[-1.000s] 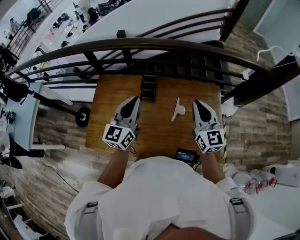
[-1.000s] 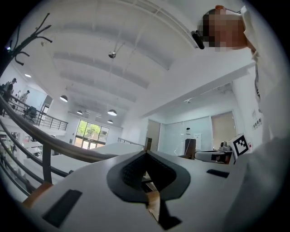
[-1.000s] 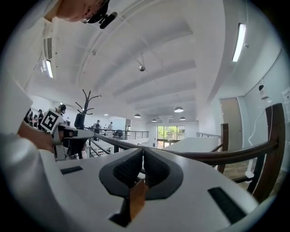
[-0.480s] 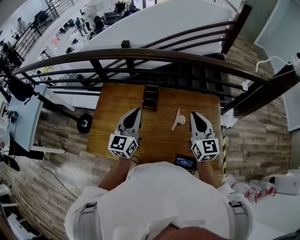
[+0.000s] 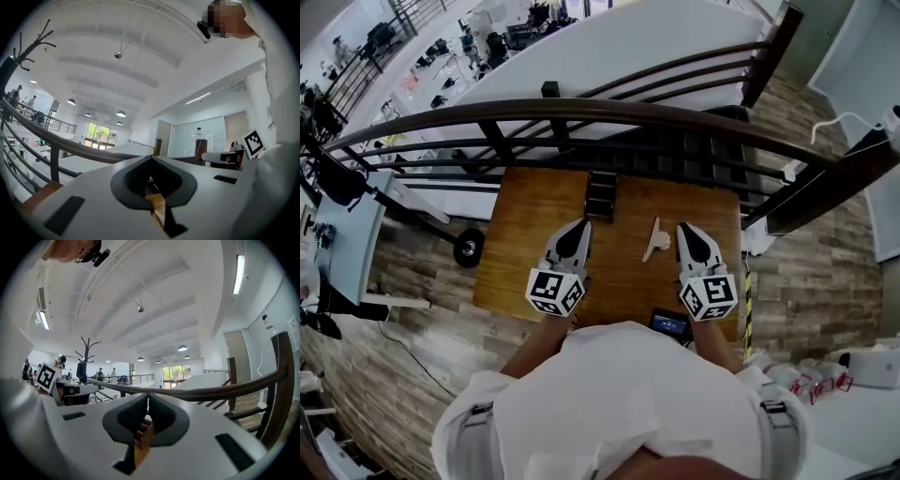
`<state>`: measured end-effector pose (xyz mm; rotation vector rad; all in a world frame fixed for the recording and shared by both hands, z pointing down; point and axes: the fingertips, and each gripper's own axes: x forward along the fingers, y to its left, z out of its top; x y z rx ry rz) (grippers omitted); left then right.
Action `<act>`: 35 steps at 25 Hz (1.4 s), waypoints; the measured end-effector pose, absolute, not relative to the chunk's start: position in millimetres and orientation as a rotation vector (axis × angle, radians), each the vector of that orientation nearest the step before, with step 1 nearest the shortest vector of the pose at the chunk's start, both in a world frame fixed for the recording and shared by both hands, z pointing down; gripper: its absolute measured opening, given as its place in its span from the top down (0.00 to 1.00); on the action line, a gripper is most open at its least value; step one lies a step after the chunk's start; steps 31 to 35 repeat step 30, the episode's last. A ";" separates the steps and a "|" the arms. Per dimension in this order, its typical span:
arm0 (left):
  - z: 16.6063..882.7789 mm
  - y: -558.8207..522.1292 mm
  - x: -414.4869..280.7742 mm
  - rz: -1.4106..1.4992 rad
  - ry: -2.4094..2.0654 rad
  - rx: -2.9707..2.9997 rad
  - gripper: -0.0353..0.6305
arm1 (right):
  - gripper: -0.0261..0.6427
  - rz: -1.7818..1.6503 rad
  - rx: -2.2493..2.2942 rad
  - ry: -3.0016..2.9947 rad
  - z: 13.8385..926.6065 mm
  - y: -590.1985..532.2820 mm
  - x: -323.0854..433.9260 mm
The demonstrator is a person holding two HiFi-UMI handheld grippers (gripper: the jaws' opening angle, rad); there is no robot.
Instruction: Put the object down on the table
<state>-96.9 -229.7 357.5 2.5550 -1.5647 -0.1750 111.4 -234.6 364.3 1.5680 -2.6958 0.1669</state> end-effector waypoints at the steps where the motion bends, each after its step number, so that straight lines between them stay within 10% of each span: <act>1: 357.3 -230.0 -95.0 -0.178 -1.552 2.561 0.93 | 0.92 0.178 1.567 -2.697 365.5 -235.5 111.6; 35: 355.9 -226.1 -77.8 -0.263 -1.369 2.636 0.93 | 0.92 0.287 1.430 -2.780 385.6 -246.5 93.3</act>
